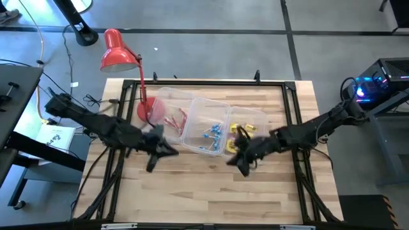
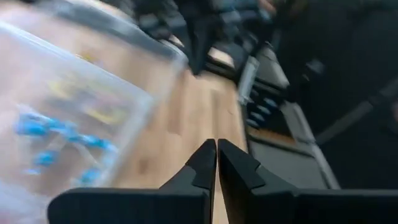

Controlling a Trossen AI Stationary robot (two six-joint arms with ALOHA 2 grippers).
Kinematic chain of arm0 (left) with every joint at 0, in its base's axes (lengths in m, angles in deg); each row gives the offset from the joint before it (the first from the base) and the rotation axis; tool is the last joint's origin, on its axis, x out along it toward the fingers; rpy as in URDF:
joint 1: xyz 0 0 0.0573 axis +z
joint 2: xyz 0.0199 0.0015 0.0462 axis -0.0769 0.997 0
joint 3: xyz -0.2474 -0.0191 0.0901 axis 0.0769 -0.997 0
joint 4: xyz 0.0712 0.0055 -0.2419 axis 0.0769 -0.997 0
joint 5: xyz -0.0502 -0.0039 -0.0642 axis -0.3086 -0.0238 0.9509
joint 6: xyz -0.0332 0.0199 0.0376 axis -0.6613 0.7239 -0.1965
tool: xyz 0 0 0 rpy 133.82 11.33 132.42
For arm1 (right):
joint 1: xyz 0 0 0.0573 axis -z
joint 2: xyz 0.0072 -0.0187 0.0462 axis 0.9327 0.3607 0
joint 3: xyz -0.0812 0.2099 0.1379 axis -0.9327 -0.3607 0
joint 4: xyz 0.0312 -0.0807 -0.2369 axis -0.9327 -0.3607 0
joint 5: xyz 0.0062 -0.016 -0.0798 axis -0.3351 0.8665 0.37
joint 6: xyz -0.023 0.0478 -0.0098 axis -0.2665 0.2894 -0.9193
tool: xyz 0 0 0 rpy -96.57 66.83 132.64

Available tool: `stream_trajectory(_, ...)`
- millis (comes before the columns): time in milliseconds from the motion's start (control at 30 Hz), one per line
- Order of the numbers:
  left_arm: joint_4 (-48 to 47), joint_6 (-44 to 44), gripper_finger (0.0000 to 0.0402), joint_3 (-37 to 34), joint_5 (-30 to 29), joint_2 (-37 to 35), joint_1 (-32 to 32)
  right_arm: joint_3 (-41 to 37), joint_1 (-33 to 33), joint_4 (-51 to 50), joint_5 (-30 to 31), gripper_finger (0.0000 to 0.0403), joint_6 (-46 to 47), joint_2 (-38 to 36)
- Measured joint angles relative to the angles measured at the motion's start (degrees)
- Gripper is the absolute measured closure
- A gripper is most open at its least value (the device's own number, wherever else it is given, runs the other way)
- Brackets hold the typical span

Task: Sort candy
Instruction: Move the transparent bins to the top of the table

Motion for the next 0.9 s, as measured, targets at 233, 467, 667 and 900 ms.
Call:
stream_trajectory(233, 21.54, -1.51, 0.04, -9.04, 11.46, 6.63, 1.05, 0.0, -9.14, -12.36, 0.04, 0.0402, 12.63, 0.35)
stream_trajectory(467, 30.39, -2.5, 0.0401, -17.08, 11.56, 11.42, 5.49, 0.0, -11.88, -19.45, 1.06, 0.0403, 21.61, 2.36)
stream_trajectory(667, 35.48, -2.09, 0.0401, -18.87, 14.24, 18.28, 7.67, 0.19, -10.02, -23.12, 4.56, 0.0403, 23.08, 4.5)
stream_trajectory(900, 40.65, 1.54, 0.0401, -18.76, 5.29, 24.88, 11.53, 0.07, -4.25, -26.11, 11.0, 0.0403, 19.65, 5.16)
